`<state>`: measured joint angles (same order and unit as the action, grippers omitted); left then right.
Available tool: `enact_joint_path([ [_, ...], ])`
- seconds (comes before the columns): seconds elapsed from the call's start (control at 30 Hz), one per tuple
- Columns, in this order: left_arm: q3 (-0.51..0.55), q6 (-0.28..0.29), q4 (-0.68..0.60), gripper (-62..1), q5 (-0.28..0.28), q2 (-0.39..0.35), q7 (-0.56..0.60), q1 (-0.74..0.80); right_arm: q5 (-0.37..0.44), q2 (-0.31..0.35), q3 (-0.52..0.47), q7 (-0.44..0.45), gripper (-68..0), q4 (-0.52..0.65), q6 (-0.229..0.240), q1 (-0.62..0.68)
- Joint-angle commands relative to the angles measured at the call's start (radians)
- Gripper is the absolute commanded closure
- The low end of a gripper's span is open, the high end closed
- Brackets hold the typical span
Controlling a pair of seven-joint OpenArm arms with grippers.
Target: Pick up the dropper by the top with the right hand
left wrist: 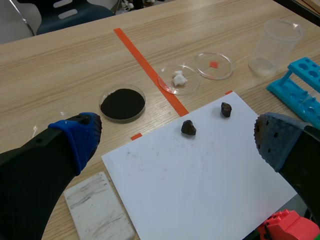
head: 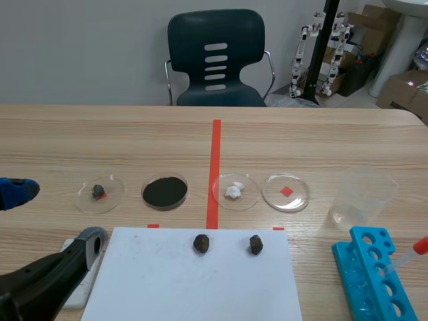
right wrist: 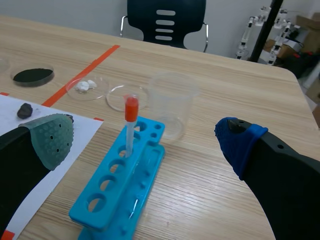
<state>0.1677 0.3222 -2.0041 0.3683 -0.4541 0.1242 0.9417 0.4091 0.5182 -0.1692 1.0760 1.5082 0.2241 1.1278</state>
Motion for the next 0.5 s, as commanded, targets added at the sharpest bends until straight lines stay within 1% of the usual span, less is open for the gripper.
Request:
enact_joint_path([
  [0.0,-0.005,0.002,-0.006,-62.3,0.010,0.005,0.014,0.002,0.003,0.002,-0.010,0.046,-59.1,0.002,0.000,-0.018],
  [0.17,-0.005,0.002,-0.006,-62.3,0.010,0.005,0.014,0.002,0.020,0.002,-0.009,0.077,-59.1,-0.058,0.005,-0.053],
  [0.27,-0.005,0.002,-0.006,-62.3,0.010,0.005,0.014,0.003,0.023,0.002,-0.009,0.109,-59.1,-0.095,0.009,-0.079],
  [0.47,-0.005,0.002,-0.006,-62.3,0.010,0.005,0.014,0.002,0.034,0.002,-0.008,0.109,-59.1,-0.144,0.013,-0.124],
])
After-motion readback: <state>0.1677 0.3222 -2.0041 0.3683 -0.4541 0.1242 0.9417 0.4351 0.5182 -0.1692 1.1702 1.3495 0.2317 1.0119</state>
